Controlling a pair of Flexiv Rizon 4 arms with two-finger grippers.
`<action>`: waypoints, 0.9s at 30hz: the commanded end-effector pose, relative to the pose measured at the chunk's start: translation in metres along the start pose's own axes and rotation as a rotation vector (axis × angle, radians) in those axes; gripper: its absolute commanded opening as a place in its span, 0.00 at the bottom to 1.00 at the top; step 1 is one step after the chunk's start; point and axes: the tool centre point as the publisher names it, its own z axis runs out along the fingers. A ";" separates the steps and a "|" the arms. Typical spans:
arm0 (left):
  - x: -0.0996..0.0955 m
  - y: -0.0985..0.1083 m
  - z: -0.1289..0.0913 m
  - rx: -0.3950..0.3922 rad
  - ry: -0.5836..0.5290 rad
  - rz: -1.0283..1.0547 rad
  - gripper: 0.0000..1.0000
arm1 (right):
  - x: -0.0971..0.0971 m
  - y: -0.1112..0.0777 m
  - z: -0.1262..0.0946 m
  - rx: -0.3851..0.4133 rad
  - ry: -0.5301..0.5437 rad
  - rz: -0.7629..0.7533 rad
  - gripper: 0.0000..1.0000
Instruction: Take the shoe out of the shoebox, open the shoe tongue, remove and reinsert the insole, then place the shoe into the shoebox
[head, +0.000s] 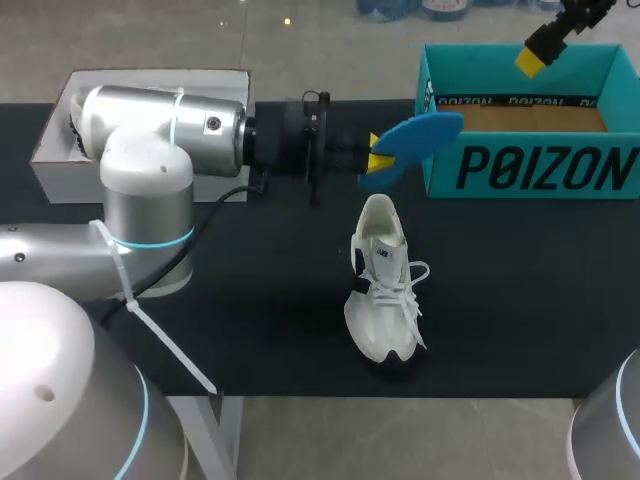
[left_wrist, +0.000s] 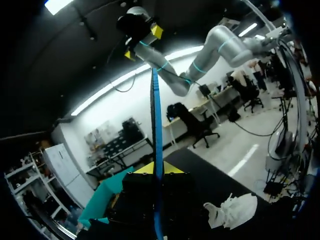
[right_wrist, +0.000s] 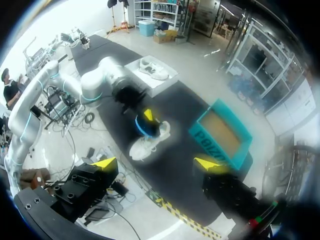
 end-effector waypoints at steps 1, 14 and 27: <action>0.006 -0.002 0.003 -0.040 0.032 0.185 0.00 | -0.001 0.002 0.000 0.004 0.001 0.002 1.00; 0.006 -0.002 0.003 -0.040 0.032 0.185 0.00 | -0.001 0.002 0.000 0.004 0.001 0.002 1.00; 0.006 -0.004 0.005 -0.047 0.014 0.324 0.00 | -0.001 0.002 0.000 0.004 0.001 0.002 1.00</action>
